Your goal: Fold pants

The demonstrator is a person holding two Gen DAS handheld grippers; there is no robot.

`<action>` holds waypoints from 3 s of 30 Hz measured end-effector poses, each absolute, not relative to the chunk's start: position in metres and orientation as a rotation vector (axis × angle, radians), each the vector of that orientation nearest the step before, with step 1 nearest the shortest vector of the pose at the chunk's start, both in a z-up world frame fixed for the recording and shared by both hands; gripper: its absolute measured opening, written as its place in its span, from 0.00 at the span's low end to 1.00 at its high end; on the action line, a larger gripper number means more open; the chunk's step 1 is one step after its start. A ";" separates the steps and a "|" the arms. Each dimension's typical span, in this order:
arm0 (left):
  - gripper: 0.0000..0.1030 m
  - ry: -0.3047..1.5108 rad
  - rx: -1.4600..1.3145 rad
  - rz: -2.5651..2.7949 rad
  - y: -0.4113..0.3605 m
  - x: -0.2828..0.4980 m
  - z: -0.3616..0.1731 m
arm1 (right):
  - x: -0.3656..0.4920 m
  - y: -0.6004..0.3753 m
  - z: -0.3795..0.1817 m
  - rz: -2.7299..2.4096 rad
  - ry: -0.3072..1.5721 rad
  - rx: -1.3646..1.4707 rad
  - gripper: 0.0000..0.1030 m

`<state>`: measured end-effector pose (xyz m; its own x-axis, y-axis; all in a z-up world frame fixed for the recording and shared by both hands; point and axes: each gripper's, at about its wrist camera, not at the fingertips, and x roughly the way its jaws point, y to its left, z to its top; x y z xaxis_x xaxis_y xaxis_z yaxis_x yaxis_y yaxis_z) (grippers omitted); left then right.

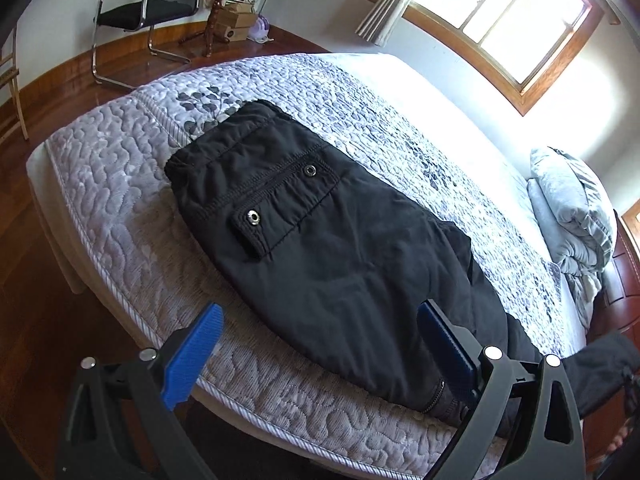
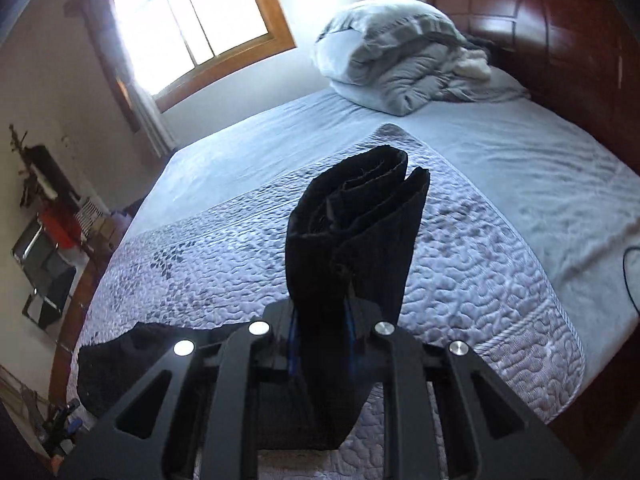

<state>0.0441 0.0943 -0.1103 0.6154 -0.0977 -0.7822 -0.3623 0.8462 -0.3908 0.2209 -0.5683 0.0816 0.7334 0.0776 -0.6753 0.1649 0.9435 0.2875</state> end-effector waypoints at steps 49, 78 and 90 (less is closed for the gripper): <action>0.95 0.880 -0.692 0.229 0.144 0.012 -0.129 | 0.245 -0.260 -0.055 0.386 1.127 -0.258 0.16; 0.95 0.922 -0.677 0.182 0.120 0.025 -0.126 | 0.234 -0.275 -0.081 0.530 1.204 -0.056 0.63; 0.95 0.955 -0.766 0.198 0.126 0.033 -0.142 | 0.234 -0.345 -0.058 0.633 1.157 0.428 0.60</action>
